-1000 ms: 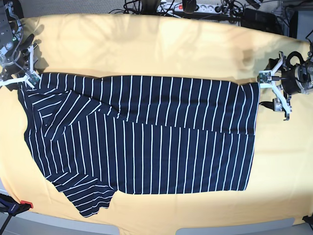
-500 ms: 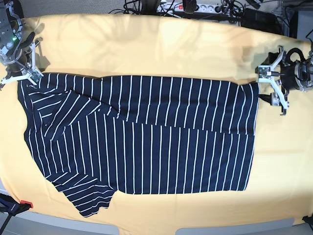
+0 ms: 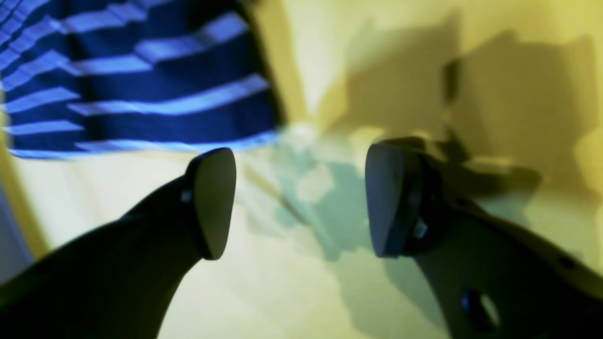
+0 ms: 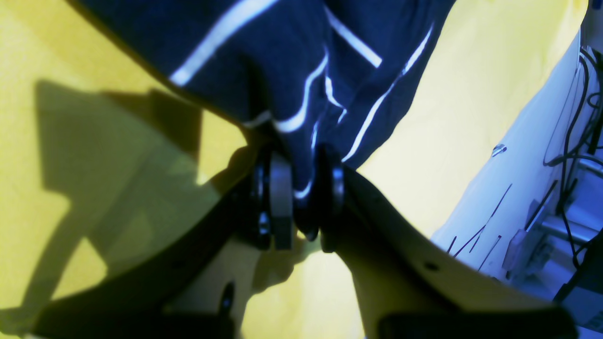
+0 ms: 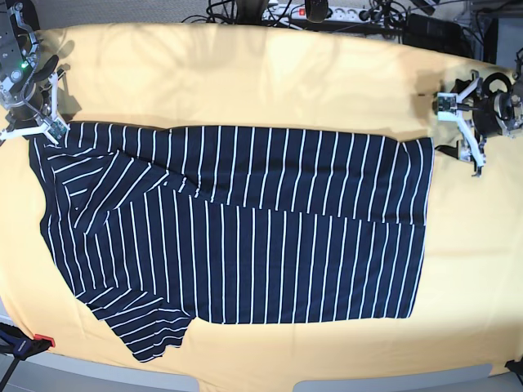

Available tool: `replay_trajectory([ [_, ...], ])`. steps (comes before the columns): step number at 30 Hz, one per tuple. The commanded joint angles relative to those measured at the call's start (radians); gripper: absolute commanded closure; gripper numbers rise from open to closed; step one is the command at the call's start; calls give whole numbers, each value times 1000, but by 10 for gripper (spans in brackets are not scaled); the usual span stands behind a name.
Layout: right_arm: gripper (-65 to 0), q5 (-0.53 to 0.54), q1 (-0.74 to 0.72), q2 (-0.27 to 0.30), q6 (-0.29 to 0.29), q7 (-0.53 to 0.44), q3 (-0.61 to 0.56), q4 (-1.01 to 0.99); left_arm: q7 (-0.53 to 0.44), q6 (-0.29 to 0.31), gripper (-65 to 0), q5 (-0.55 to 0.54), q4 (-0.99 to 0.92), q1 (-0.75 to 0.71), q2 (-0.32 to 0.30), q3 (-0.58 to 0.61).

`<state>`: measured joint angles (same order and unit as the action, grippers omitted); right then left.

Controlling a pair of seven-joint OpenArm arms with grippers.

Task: Fold the T-shirt properly
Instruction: 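Open both grippers and release the folded edge, then regrasp the shirt edge with both grippers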

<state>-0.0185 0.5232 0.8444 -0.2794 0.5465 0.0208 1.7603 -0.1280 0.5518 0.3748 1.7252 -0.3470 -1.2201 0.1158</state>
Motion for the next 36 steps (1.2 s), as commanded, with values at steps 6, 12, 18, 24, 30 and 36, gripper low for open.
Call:
replay_trajectory([
  [6,-121,-5,-5,20,15,-4,12,11,-83,-21,-433,22,-4,10,7,-11],
  [12,-121,-5,-6,21,15,-4,12,12,-82,-60,-433,40,-5,10,32,-11],
  [18,-121,-5,-6,21,15,-3,12,12,-82,-79,-433,41,-5,12,40,-11],
  [24,-121,-5,-6,21,16,-4,12,12,-82,-101,-433,41,-5,12,40,-11],
  [30,-121,-5,-6,21,23,-4,12,12,-83,-123,-433,69,-7,15,40,-11],
  [36,-121,-5,-6,21,22,-3,12,12,-82,-123,-433,61,-16,75,57,34],
])
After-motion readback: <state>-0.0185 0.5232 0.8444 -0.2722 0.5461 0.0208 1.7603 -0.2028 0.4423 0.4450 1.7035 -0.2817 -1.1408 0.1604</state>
